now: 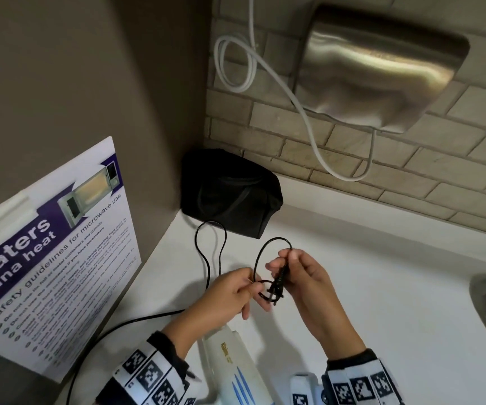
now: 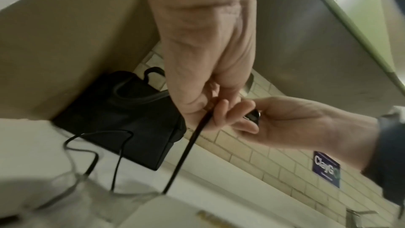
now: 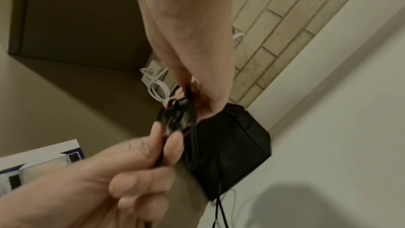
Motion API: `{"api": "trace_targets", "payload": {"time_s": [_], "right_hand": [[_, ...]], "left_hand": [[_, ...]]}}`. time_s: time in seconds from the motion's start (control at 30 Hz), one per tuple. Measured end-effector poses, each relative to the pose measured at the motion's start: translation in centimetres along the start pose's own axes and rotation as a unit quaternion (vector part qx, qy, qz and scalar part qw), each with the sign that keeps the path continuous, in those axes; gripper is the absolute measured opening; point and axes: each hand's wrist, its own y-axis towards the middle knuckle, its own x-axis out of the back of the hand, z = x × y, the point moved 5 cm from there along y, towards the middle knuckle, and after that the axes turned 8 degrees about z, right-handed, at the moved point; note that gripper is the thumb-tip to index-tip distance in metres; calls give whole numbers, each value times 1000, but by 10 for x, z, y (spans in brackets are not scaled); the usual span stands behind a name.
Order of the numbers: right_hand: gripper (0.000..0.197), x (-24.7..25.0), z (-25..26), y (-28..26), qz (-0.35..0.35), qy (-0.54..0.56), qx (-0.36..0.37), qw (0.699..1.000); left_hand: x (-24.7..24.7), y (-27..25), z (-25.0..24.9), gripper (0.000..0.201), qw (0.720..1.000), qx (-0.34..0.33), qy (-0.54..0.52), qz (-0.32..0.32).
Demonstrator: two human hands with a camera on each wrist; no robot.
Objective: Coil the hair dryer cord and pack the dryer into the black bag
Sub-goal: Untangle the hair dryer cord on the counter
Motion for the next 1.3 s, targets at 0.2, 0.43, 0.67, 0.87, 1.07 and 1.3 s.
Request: {"api": "trace_targets", "payload": {"time_s": [0.2, 0.43, 0.67, 0.87, 1.07, 1.3], "right_hand": [[23, 26, 4, -9, -28, -93, 12, 995], [33, 66, -29, -4, -127, -378, -45, 916], [37, 76, -48, 8, -120, -370, -52, 920], [34, 69, -50, 17, -87, -390, -55, 915], [25, 16, 3, 4, -91, -368, 139, 915], [36, -47, 5, 9, 46, -538, 177, 823]], "left_hand": [[50, -7, 15, 18, 977, 29, -99, -186], [81, -18, 4, 18, 934, -49, -167, -311], [76, -21, -11, 17, 945, -65, -142, -287], [55, -16, -17, 21, 963, -62, -131, -228], [33, -8, -15, 25, 979, -49, -85, -180], [23, -8, -25, 37, 976, -54, 10, -209]]}}
